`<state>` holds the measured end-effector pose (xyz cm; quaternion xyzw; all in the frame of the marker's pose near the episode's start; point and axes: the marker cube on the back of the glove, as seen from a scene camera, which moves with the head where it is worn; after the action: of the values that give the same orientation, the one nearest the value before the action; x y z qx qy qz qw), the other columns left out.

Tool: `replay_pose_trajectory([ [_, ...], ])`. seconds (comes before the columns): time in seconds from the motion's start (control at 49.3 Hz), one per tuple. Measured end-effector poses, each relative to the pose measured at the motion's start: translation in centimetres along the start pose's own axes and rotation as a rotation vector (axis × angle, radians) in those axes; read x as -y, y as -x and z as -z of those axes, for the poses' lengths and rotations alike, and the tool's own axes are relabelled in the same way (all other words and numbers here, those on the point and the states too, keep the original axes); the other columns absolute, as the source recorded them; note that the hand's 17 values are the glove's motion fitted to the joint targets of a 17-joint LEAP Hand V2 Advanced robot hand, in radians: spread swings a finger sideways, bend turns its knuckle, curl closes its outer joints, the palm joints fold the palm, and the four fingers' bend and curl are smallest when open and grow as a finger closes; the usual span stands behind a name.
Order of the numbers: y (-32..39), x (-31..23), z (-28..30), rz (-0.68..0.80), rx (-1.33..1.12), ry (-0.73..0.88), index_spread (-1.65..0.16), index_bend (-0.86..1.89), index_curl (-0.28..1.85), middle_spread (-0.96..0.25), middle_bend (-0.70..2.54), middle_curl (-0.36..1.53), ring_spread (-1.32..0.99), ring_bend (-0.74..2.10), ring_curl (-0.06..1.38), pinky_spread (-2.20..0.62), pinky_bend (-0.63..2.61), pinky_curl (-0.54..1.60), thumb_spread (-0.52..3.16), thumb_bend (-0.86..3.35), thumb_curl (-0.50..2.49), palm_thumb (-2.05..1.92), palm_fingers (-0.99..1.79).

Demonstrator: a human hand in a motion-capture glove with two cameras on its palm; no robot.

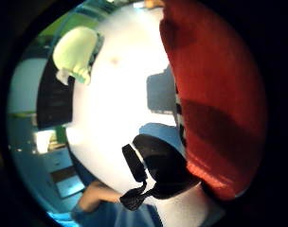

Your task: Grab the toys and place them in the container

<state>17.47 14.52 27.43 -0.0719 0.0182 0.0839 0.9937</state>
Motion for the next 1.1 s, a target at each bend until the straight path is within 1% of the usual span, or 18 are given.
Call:
replay_pose_trajectory([
  [0.041, 0.0, 0.0, -0.2, -0.008, -0.005, -0.021, -0.34, 0.11, 0.18, -0.04, 0.12, 0.26, -0.01, 0.43, 0.3, -0.03, 1.28, 0.45, 1.02, -0.05, 0.16, -0.06, 0.01],
  [0.162, 0.1, 0.3, -0.5, -0.013, 0.037, -0.051, -0.36, 0.13, 0.17, -0.08, 0.26, 0.29, -0.09, 0.72, 0.36, -0.12, 1.19, 0.4, 1.14, 0.01, 0.19, 0.03, 0.31],
  [0.183, 0.1, 0.3, -0.6, -0.014, 0.046, -0.054, -0.36, 0.11, 0.17, -0.07, 0.19, 0.27, -0.08, 0.7, 0.35, -0.11, 1.23, 0.41, 1.11, -0.03, 0.19, -0.02, 0.2],
  [0.223, 0.2, 0.3, -0.6, -0.017, 0.062, -0.064, -0.37, 0.16, 0.18, -0.11, 0.34, 0.32, -0.14, 0.81, 0.39, -0.15, 1.14, 0.38, 1.21, 0.05, 0.22, 0.1, 0.45],
  [0.264, 0.3, 0.4, -0.6, -0.021, 0.069, -0.076, -0.38, 0.13, 0.17, -0.12, 0.32, 0.32, -0.16, 0.8, 0.38, -0.17, 1.13, 0.38, 1.23, 0.03, 0.22, 0.08, 0.39],
  [0.284, 0.3, 0.4, -0.6, -0.024, 0.068, -0.083, -0.38, 0.2, 0.2, -0.14, 0.4, 0.35, -0.19, 0.86, 0.41, -0.18, 1.09, 0.37, 1.28, 0.09, 0.24, 0.16, 0.54],
  [0.345, 0.4, 0.6, -0.6, -0.039, 0.059, -0.105, -0.38, 0.18, 0.2, -0.19, 0.47, 0.37, -0.26, 0.91, 0.42, -0.24, 1.06, 0.35, 1.34, 0.17, 0.29, 0.31, 0.71],
  [0.365, 0.5, 0.7, -0.5, -0.044, 0.055, -0.109, -0.38, 0.14, 0.19, -0.17, 0.38, 0.34, -0.24, 0.85, 0.39, -0.22, 1.07, 0.35, 1.33, 0.09, 0.25, 0.18, 0.49],
  [0.385, 0.5, 0.8, -0.4, -0.048, 0.052, -0.109, -0.38, 0.21, 0.23, -0.21, 0.5, 0.4, -0.29, 0.95, 0.46, -0.27, 1.07, 0.37, 1.34, 0.2, 0.31, 0.37, 0.76],
  [0.406, 0.5, 1.0, -0.3, -0.051, 0.049, -0.105, -0.38, 0.24, 0.23, -0.24, 0.51, 0.39, -0.32, 0.94, 0.44, -0.3, 1.08, 0.36, 1.28, 0.24, 0.35, 0.46, 0.87],
  [0.426, 0.5, 1.1, -0.1, -0.051, 0.048, -0.097, -0.38, 0.25, 0.22, -0.25, 0.51, 0.39, -0.34, 0.92, 0.42, -0.31, 1.07, 0.34, 1.25, 0.25, 0.37, 0.5, 0.9],
  [0.446, 0.5, 1.2, 0.1, -0.049, 0.05, -0.086, -0.38, 0.21, 0.22, -0.26, 0.49, 0.39, -0.35, 0.92, 0.42, -0.32, 1.08, 0.35, 1.26, 0.25, 0.38, 0.5, 0.85],
  [0.466, 0.5, 1.3, 0.4, -0.047, 0.056, -0.074, -0.38, 0.28, 0.25, -0.28, 0.53, 0.41, -0.37, 0.94, 0.44, -0.33, 1.05, 0.35, 1.22, 0.26, 0.4, 0.55, 0.93],
  [0.507, 0.4, 1.5, 1.1, -0.048, 0.078, -0.057, -0.38, 0.29, 0.26, -0.31, 0.54, 0.43, -0.39, 0.93, 0.45, -0.35, 1.04, 0.36, 1.18, 0.27, 0.43, 0.58, 0.94],
  [0.608, 0.2, 2.4, 4.9, -0.067, 0.123, -0.087, -0.38, 0.33, 0.3, -0.35, 0.58, 0.46, -0.43, 0.94, 0.47, -0.38, 1.0, 0.36, 1.08, 0.27, 0.5, 0.62, 1.01],
  [0.811, 3.1, 7.1, 16.5, -0.034, 0.189, -0.193, -0.39, 0.33, 0.37, -0.41, 0.59, 0.51, -0.48, 0.95, 0.49, -0.42, 0.99, 0.38, 0.97, 0.25, 0.6, 0.65, 1.0],
  [0.953, 8.3, 9.7, 23.3, 0.055, 0.199, -0.25, -0.39, 0.29, 0.39, -0.43, 0.58, 0.54, -0.49, 0.94, 0.5, -0.42, 0.99, 0.39, 0.93, 0.24, 0.66, 0.65, 0.99],
  [1.095, 15.1, 11.7, 27.4, 0.139, 0.173, -0.289, -0.39, 0.26, 0.43, -0.45, 0.56, 0.57, -0.5, 0.94, 0.5, -0.43, 0.99, 0.4, 0.9, 0.23, 0.71, 0.65, 0.99],
])
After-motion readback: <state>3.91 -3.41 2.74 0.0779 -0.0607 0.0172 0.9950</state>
